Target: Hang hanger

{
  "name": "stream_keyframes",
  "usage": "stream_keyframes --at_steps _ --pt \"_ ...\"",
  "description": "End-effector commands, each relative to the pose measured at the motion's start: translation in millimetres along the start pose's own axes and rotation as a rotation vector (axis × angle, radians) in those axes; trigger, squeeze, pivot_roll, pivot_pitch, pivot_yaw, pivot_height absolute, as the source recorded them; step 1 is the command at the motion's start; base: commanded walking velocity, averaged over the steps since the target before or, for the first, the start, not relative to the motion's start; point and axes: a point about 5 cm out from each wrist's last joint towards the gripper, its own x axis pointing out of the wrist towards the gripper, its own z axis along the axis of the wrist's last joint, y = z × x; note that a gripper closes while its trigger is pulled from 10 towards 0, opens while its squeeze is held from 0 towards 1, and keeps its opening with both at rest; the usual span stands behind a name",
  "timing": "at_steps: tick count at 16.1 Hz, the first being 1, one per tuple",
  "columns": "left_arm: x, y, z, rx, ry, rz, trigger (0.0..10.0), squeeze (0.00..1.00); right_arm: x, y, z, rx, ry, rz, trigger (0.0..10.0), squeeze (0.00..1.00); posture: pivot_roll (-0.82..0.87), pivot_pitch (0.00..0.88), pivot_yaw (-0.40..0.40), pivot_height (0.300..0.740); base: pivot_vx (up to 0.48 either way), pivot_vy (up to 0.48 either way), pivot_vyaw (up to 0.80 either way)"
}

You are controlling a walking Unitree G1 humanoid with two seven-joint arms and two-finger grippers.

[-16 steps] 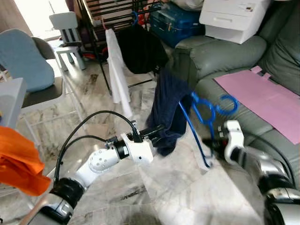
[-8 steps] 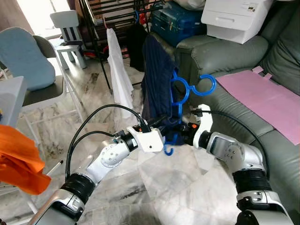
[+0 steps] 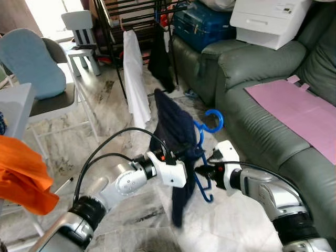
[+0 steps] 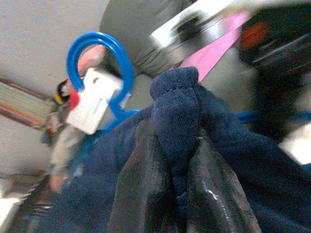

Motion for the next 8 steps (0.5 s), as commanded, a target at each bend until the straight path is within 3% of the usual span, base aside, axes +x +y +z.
stream_keyframes --at_steps 1,2,3,7,8 --pt "-1.9 -12.9 8 -0.029 -0.05 -0.052 10.0 0.0 -1.5 -7.0 31 0.04 -0.162 -0.06 10.0 0.0 -0.19 0.0 0.069 0.74 0.0 0.0 0.0" --pt "-4.4 -21.2 7 -0.095 -0.036 -0.061 10.0 0.0 -3.7 -20.5 41 0.071 -0.248 -0.157 10.0 0.0 -0.19 0.0 0.067 0.74 0.0 0.0 0.0" --pt "-5.2 -24.1 6 -0.128 -0.027 -0.064 10.0 0.0 -5.2 -23.9 45 0.068 -0.276 -0.183 10.0 0.0 -0.19 0.0 0.065 0.74 0.0 0.0 0.0" --pt "-10.0 -46.6 -9 -0.265 0.112 -0.101 10.0 0.0 -7.7 -23.8 57 0.036 -0.345 -0.192 10.0 0.0 -0.19 0.0 0.06 0.74 0.0 0.0 0.0" --pt "-10.3 -49.5 -13 -0.302 0.146 -0.103 10.0 0.38 -6.5 -22.7 57 0.019 -0.352 -0.194 10.0 0.0 -0.19 0.0 0.059 0.74 0.0 0.0 0.0"
